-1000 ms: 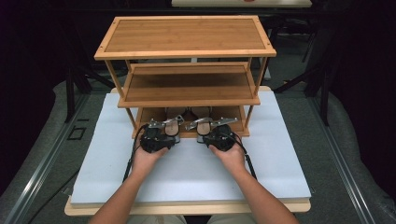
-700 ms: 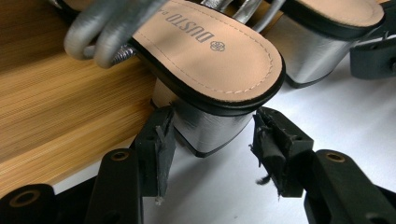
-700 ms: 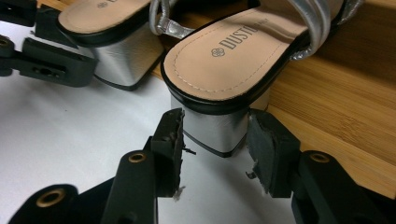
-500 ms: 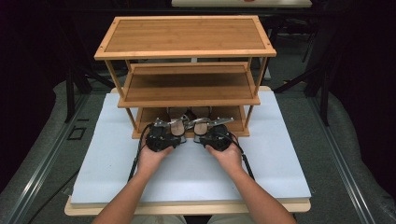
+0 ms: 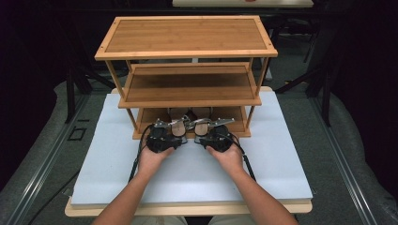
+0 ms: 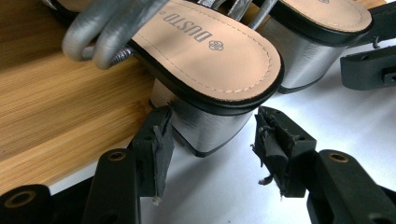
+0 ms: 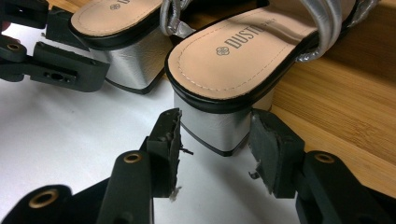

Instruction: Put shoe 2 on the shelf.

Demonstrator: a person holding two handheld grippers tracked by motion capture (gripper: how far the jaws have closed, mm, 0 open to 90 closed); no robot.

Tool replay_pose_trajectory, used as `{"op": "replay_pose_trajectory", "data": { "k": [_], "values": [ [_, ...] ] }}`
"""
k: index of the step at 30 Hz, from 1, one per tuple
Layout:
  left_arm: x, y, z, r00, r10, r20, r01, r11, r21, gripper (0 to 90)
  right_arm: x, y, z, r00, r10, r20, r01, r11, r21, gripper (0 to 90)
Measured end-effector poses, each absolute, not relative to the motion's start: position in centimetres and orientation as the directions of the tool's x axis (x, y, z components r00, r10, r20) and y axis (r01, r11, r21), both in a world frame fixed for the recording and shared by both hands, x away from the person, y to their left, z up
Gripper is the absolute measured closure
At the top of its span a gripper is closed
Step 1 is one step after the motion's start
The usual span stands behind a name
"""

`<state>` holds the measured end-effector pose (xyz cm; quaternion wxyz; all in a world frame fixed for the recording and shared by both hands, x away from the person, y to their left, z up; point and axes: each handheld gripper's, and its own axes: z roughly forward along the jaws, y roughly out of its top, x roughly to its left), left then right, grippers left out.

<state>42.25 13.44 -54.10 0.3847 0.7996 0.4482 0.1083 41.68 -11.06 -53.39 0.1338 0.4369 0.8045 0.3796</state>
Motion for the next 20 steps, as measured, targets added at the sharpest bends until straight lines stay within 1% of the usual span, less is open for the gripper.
{"op": "replay_pose_trajectory", "data": {
  "k": [8,14,20],
  "values": [
    [41.6,14.1,-53.8,0.585,0.792,-0.175,0.631,-0.31,0.711,45.9,41.0,-11.4,-53.1,-0.595,0.793,0.133,0.598,0.326,0.732,52.1],
    [40.2,15.3,-53.3,0.59,0.785,-0.189,0.622,-0.293,0.726,45.5,39.4,-12.1,-52.3,-0.609,0.789,0.081,0.566,0.361,0.741,51.6],
    [38.5,17.3,-53.1,0.598,0.783,-0.175,0.609,-0.302,0.733,43.7,37.9,-13.4,-51.8,-0.612,0.787,0.072,0.561,0.368,0.742,49.8]
  ]
}}
